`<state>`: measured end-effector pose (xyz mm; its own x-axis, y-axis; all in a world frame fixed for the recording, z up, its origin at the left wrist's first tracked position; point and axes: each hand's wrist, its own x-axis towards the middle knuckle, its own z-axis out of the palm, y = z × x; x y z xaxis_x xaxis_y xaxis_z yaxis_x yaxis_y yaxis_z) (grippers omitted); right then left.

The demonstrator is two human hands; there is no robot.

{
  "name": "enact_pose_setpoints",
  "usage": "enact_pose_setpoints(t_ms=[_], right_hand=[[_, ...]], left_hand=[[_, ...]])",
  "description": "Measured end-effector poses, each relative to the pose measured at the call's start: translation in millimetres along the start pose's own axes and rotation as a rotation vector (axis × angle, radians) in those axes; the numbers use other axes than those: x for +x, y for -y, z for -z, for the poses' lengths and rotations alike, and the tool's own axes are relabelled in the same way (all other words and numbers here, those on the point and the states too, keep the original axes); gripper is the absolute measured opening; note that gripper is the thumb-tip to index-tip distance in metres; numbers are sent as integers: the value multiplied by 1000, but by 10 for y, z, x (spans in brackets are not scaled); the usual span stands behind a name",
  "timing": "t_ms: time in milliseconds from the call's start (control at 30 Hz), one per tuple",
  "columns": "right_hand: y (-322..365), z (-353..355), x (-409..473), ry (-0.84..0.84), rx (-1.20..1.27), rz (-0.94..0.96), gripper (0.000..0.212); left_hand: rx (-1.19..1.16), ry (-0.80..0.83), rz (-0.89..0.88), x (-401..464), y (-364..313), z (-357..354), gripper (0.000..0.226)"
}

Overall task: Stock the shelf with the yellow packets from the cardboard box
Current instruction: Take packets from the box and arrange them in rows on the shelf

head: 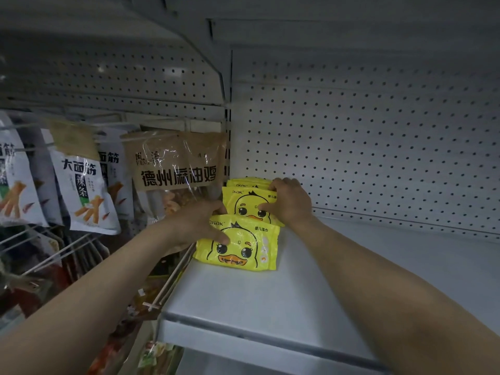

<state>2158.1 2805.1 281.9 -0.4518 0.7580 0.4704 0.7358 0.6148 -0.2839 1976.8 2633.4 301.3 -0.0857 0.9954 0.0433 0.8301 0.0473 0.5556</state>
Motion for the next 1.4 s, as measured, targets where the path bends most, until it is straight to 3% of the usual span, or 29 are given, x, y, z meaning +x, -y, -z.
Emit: enact_pose_setpoints(t_ms=[133, 200, 267, 333, 400, 467, 567, 867, 1233, 1400], right_hand=[[-18, 81, -8, -94, -106, 30, 58], [17, 179, -29, -161, 60, 0, 48], [102, 351, -87, -65, 394, -68, 41], [188, 522, -194, 193, 573, -83, 38], [220, 601, -316, 401, 502, -58, 43], [216, 587, -398, 477, 371, -44, 53], [190, 509, -395, 387, 228, -41, 62], [226, 396, -205, 220, -89, -37, 55], [318, 285, -280, 133, -219, -42, 55], [400, 389, -442, 114, -295, -97, 61]], left_hand=[[-15, -1, -29, 6, 15, -5, 45], [-22, 0, -45, 18, 25, -7, 45], [-24, -5, -57, 48, 32, -10, 48], [-4, -27, -70, 96, 27, -23, 50], [13, -68, -81, 154, -2, -42, 51], [10, -105, -87, 229, -28, -58, 51], [1, -151, -83, 357, -48, -93, 51], [-40, -327, -64, 742, 21, -200, 55], [44, -377, -102, 761, 82, -256, 60], [173, -401, -34, 548, -75, -240, 68]])
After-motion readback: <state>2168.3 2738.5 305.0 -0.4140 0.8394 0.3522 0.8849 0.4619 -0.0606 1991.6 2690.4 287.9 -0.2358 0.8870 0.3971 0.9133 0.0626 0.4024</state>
